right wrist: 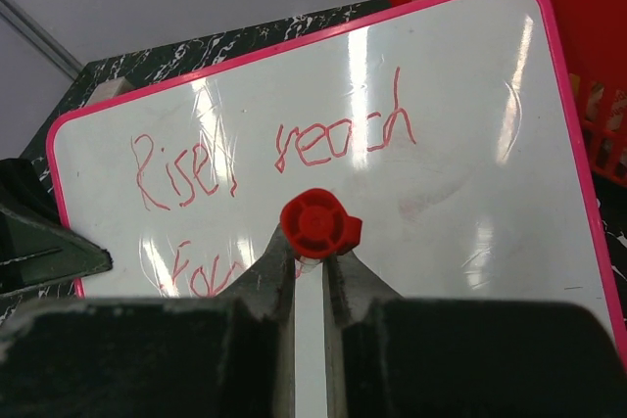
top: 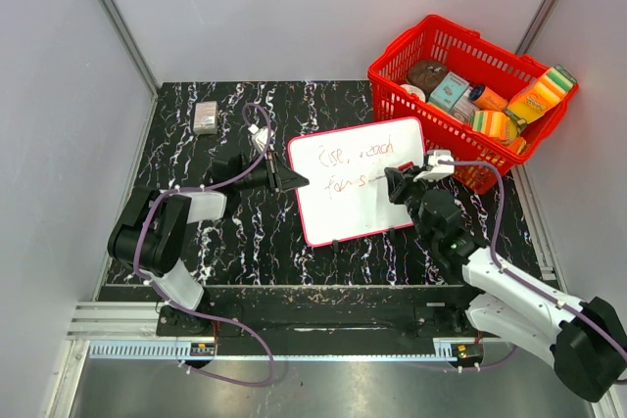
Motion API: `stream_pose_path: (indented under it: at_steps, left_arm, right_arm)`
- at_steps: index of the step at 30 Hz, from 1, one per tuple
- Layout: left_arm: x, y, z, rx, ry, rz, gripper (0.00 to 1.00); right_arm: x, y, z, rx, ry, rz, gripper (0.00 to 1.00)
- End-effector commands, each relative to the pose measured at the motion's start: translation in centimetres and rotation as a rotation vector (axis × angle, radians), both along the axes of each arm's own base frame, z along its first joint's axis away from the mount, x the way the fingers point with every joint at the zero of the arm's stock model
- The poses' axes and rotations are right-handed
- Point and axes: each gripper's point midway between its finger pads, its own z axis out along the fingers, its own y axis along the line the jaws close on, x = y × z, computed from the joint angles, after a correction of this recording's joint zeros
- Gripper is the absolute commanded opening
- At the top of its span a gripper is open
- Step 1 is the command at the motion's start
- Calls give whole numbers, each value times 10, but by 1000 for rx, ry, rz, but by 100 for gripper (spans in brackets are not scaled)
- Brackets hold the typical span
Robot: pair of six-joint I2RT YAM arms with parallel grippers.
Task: Write a sentence on the whiteboard
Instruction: Put down the whiteboard on the whiteboard stand.
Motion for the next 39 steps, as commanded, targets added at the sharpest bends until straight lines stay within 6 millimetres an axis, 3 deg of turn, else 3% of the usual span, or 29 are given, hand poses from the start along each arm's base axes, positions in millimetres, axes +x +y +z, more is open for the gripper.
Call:
stream_pose_path:
  at_steps: [1,12,26,39]
  left_arm:
    - [5,-7,15,18,-141,-21,0]
    - [5,-7,16,17,-141,-21,0]
    - [5,-7,16,17,-143,-19,0]
    - [4,-7,17,17,-145,-21,0]
  right_arm:
    - [14,-2,34,12,-69,-56,0]
    - [24,5,39,7,-74,-58,0]
    - [32,14,23,-22,-20,-46,0]
    - [27,-3,6,-91,28,-102,0]
